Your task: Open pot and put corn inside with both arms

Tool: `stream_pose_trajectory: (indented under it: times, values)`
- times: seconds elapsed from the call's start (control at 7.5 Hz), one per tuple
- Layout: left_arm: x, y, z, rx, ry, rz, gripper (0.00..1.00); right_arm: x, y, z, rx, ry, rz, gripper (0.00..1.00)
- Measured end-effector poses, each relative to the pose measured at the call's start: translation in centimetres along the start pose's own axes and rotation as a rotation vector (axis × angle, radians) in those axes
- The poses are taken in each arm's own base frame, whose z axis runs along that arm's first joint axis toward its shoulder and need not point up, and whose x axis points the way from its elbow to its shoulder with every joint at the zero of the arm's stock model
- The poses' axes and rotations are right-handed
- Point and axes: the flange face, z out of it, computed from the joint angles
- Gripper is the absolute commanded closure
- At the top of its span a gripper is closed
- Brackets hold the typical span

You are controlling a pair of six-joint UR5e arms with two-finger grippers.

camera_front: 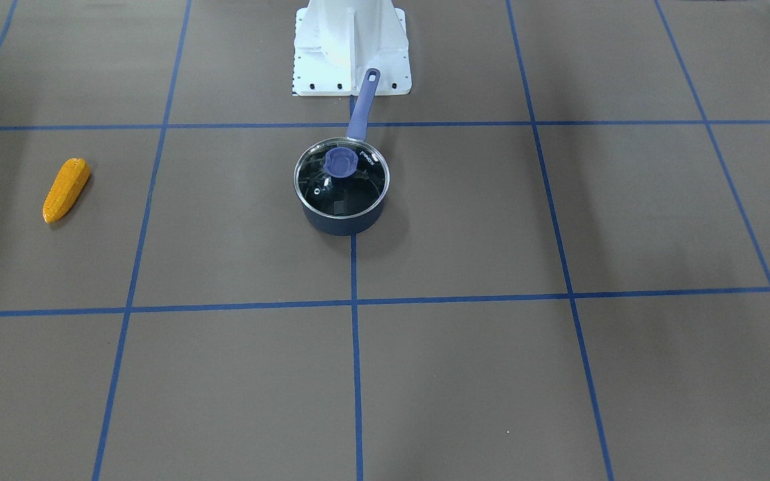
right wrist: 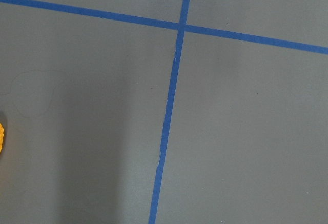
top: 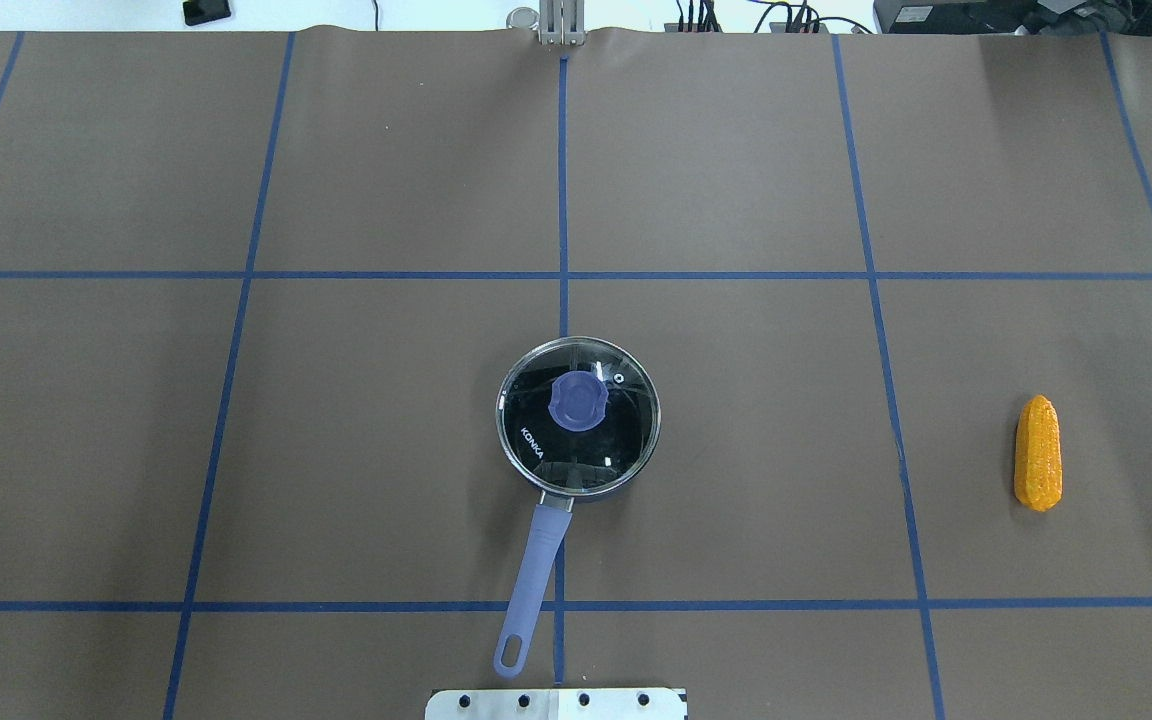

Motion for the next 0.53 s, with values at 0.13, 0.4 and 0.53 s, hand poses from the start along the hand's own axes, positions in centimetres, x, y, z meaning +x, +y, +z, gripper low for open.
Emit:
stream_pose_trajectory:
  times: [0.13, 0.4, 0.53]
  values:
    - [0.21, 0.01, -0.12, 0.002, 0.004, 0.003, 0.01, -0.01, -0.01, -0.01, 0.000, 0.000, 0.000, 0.00]
    - [0.61, 0.15, -0.34, 0.004, 0.015, 0.004, 0.01, -0.06, -0.04, -0.07, 0.002, 0.000, -0.001, 0.00]
    - [0.58, 0.59, -0.18, 0.000, 0.019, 0.001, 0.01, -0.23, -0.11, -0.26, 0.006, 0.000, -0.007, 0.00]
